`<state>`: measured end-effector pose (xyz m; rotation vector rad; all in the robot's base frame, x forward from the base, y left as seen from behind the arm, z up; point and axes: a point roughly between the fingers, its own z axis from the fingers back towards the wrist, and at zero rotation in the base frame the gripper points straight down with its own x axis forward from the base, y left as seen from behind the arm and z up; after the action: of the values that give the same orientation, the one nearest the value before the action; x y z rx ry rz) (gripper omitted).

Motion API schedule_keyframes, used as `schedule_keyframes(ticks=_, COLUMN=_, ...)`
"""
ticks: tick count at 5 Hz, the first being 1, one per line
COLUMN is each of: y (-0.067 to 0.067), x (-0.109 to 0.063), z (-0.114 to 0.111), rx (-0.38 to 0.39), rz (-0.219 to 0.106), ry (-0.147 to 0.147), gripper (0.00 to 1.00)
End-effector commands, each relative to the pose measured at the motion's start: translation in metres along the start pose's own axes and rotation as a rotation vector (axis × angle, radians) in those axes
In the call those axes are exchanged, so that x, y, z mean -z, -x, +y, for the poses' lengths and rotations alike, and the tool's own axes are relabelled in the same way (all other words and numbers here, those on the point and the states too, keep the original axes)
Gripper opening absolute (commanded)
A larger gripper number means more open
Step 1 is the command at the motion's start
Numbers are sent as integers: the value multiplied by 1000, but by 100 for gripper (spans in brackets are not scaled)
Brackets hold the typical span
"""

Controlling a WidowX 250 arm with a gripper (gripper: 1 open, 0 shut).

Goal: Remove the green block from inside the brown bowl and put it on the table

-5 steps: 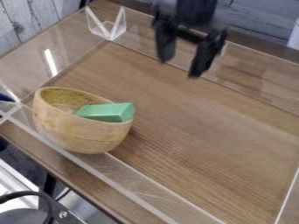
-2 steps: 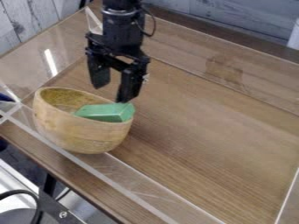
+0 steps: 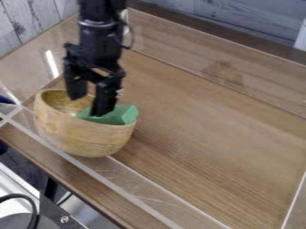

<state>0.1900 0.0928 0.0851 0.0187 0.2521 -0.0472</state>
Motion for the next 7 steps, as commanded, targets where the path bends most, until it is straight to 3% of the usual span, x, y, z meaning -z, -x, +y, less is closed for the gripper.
schedule_keyframes(ticks=1, y=11, x=6, z=14, rx=6, rz=-6, ry=-24, gripper=100)
schedule_keyframes(ticks=3, y=-1, x=45, z=9, rx=76, rz=47, ry=3, gripper=100)
schedule_keyframes(ticks=5, y=0, x=70, z=0, rx=96, rz=162, ry=-45, gripper=100)
schedule_keyframes(ticks=7, y=3, x=85, z=3, rx=101, rz=174, ry=-52, gripper=100)
